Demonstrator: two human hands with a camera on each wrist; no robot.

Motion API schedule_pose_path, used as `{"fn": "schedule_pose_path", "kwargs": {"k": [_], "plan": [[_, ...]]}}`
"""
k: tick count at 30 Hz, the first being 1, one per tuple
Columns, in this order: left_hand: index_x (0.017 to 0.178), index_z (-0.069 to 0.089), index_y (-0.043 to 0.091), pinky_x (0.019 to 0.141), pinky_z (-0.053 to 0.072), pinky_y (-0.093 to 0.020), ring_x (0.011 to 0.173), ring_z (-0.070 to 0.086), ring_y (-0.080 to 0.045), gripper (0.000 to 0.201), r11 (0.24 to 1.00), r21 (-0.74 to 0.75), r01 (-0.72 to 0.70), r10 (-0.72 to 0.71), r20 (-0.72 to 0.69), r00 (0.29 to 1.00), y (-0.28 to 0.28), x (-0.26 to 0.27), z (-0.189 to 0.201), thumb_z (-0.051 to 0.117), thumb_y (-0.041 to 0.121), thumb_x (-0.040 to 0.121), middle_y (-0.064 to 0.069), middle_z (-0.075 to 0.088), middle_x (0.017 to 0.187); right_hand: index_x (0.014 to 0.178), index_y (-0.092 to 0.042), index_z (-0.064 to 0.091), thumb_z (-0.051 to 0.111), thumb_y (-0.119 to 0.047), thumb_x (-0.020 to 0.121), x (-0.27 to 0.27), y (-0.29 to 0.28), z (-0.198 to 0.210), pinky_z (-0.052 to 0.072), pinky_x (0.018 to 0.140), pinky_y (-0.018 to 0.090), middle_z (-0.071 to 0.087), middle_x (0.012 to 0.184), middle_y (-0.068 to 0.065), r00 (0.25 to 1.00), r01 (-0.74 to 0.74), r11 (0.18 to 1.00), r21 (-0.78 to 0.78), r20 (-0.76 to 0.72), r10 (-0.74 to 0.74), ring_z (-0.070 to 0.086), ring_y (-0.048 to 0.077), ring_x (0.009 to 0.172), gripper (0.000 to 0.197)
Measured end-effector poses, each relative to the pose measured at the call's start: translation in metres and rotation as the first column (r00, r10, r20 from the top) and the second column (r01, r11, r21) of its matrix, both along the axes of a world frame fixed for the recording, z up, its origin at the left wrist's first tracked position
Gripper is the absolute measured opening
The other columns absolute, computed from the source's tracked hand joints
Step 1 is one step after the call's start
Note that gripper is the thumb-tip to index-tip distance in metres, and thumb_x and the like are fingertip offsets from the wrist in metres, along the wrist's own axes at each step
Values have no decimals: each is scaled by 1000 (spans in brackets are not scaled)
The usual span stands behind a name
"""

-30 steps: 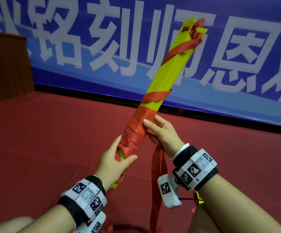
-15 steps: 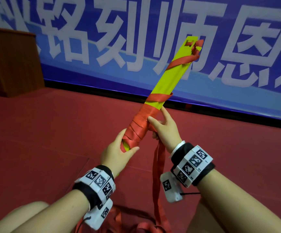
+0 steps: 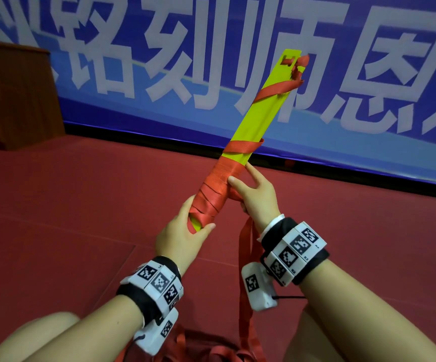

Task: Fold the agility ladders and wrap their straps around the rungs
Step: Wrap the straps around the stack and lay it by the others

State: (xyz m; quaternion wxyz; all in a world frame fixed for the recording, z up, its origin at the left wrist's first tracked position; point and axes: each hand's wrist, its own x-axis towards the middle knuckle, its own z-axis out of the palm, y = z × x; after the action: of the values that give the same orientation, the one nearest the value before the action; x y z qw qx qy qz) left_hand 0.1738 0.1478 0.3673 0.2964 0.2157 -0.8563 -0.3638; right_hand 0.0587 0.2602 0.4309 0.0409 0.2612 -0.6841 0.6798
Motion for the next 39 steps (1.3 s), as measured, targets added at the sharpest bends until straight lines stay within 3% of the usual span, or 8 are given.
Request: {"fn": "schedule_pose_path", "kwargs": {"k": [5,10,14,18,24,31,35,39], "plan": [[146,31,40,71,39,-28,102,63,-26,71,985,-164,-50,50,-2,999,-1,-1,1,66,48,85,3,64,120,151,-29,23,68,-32,87,4,-6,-4,36,42,19,44,49,-4,998,15,999,-36,53,-14,41,6,37,78],[152,20,39,74,43,-34,99,61,-26,77,932,-352,84,-70,54,996,2,3,-6,51,62,86,1,58,108,119,-18,52,72,-29,84,-6,-8,-8,40,55,24,57,70,-10,997,79,987,-137,23,-76,49,2,52,42],[146,33,40,89,45,-31,113,59,-19,65,942,-18,335,-335,-42,941,-9,-3,-7,49,49,83,4,59,126,119,-8,53,68,-17,88,-9,-4,-12,38,51,13,56,72,-11,999,39,981,-190,36,-32,48,-3,52,35],[128,40,48,84,48,-24,96,64,-7,58,891,179,417,-417,-42,908,-15,-4,-5,70,42,79,17,65,103,118,-3,54,63,-9,91,-3,-6,-12,37,47,10,54,69,-8,998,-30,966,-258,39,41,46,-3,47,30],[115,56,20,70,58,-41,66,68,-28,44,769,479,423,-427,-107,898,-17,-6,-4,78,8,78,-4,69,80,127,-9,51,62,-14,90,1,-10,-14,30,39,18,47,70,5,976,-182,955,-235,74,205,36,8,45,39],[92,58,36,71,52,-33,66,63,-13,34,914,270,302,-285,-101,953,-24,0,-10,82,20,74,4,67,75,109,-20,58,63,-11,89,-3,0,0,33,40,20,50,66,7,939,-311,950,22,164,303,41,15,44,22],[119,56,40,78,50,-31,88,65,-18,50,985,97,142,-145,24,989,-30,1,-15,80,37,75,11,67,90,86,-13,62,60,-23,94,-2,7,-1,28,35,17,67,66,8,940,-265,930,254,282,191,36,10,34,13],[126,53,40,76,49,-30,92,64,-23,55,998,-10,68,-67,79,995,-24,1,-12,76,43,77,9,68,92,90,-9,63,51,0,94,-6,6,-5,29,35,14,68,62,8,921,-219,963,159,360,150,35,5,32,16]]}}
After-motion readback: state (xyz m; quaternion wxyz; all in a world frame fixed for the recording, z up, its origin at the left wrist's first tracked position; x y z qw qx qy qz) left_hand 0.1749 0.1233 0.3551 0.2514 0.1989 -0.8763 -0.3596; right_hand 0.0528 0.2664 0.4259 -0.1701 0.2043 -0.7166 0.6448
